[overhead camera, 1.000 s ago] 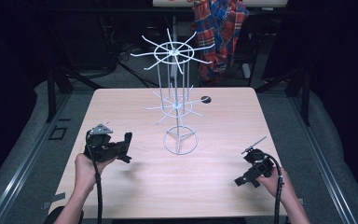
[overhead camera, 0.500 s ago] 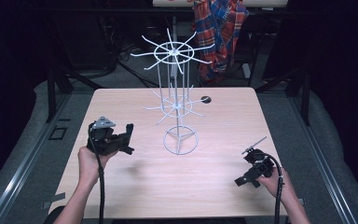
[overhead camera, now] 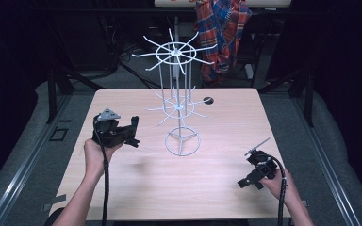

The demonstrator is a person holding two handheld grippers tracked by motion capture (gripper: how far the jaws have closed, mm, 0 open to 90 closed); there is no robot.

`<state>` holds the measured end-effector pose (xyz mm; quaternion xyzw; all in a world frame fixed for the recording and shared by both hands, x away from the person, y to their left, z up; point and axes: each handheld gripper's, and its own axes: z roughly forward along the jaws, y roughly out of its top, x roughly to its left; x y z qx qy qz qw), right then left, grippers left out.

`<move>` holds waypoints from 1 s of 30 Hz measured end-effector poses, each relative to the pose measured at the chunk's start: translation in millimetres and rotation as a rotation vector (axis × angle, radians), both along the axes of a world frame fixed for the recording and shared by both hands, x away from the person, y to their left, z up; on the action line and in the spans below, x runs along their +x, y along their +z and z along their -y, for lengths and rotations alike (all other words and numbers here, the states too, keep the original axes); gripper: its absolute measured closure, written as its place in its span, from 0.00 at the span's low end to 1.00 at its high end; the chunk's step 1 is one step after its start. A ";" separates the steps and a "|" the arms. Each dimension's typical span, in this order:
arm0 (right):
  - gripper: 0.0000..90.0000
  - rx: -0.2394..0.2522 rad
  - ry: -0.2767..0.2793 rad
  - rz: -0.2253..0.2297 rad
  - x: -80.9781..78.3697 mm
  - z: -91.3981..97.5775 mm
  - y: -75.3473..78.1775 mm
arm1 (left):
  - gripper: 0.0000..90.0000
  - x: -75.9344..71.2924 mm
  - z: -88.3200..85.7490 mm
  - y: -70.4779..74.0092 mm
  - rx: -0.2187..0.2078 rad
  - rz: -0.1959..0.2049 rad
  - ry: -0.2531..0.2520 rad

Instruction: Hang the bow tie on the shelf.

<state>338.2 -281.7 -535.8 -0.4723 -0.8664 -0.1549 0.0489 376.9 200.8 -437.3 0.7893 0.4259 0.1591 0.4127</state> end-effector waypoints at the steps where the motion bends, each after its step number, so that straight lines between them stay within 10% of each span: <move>1: 0.14 0.000 -0.001 0.000 -0.1 0.0 -0.1 | 0.95 1.8 0.6 0.0 -0.003 0.005 0.001; 30: 0.14 0.003 -0.004 -0.007 -0.1 0.8 -1.5 | 0.95 17.8 10.9 27.0 -0.078 0.084 -0.017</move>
